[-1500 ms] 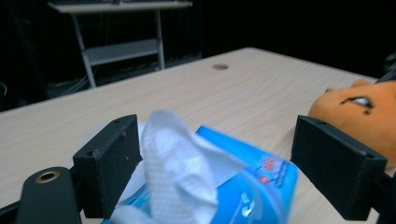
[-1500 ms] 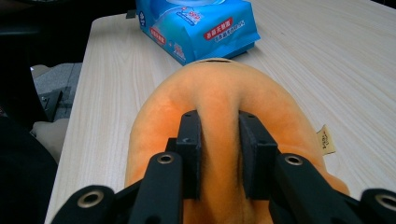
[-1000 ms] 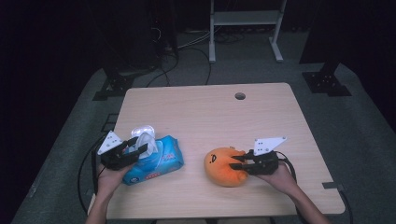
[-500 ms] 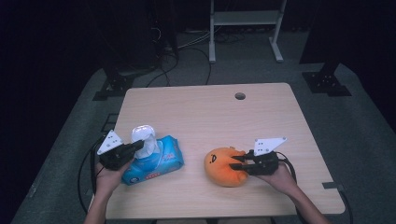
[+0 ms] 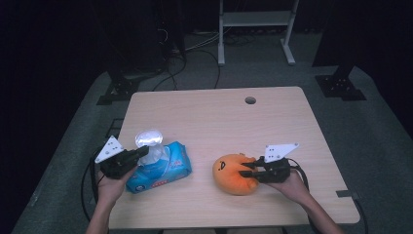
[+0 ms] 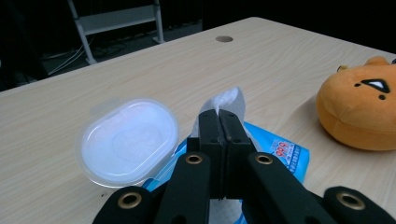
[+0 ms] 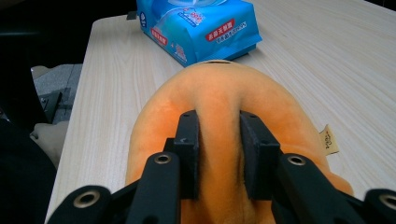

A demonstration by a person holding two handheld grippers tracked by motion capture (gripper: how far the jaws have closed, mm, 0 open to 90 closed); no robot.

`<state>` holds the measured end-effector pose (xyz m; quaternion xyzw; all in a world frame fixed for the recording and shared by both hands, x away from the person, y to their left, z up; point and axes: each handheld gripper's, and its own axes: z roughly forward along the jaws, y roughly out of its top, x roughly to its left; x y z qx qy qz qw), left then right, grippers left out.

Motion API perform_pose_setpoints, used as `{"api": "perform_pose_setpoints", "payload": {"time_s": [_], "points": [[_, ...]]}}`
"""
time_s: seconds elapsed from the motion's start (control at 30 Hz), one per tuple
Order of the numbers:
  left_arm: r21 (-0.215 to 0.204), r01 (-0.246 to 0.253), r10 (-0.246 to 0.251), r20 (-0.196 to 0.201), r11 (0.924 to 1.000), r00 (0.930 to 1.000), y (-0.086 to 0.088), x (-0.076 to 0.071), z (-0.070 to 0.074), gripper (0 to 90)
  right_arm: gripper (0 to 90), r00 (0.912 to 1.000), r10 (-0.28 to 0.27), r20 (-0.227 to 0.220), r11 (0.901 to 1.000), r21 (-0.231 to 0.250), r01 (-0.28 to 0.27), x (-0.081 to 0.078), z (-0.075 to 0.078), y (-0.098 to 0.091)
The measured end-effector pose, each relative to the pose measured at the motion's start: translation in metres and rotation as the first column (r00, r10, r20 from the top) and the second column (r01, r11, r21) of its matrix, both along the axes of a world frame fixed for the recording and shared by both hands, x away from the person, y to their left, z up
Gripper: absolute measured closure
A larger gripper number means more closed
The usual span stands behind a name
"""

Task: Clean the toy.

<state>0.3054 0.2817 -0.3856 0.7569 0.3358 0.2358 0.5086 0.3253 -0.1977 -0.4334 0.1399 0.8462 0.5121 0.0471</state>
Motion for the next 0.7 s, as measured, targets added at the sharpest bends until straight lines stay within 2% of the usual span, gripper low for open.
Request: {"api": "perform_pose_setpoints", "payload": {"time_s": [0.13, 0.4, 0.47, 0.7], "points": [[-0.028, 0.017, -0.017, 0.011, 0.9995, 0.9998, -0.002, -0.004, 0.008, 89.3, 69.9, 1.0000, -0.001, -0.002, 1.0000, 0.002, 0.001, 0.000, 0.000, 0.000], [-0.001, 0.073, -0.072, 0.050, 0.9974, 0.9961, -0.022, -0.012, 0.029, 89.3, 70.0, 1.0000, 0.001, -0.002, 1.0000, 0.003, -0.001, 0.001, -0.001, 0.001], [0.014, 0.086, -0.087, 0.052, 0.9962, 0.9948, -0.028, -0.013, 0.031, 89.3, 70.0, 1.0000, 0.001, -0.003, 1.0000, 0.004, -0.001, 0.001, -0.001, 0.001], [0.012, 0.108, -0.109, 0.056, 0.9941, 0.9925, -0.039, -0.014, 0.035, 89.3, 70.0, 1.0000, 0.002, -0.006, 1.0000, 0.006, -0.002, 0.001, -0.002, 0.001]]}}
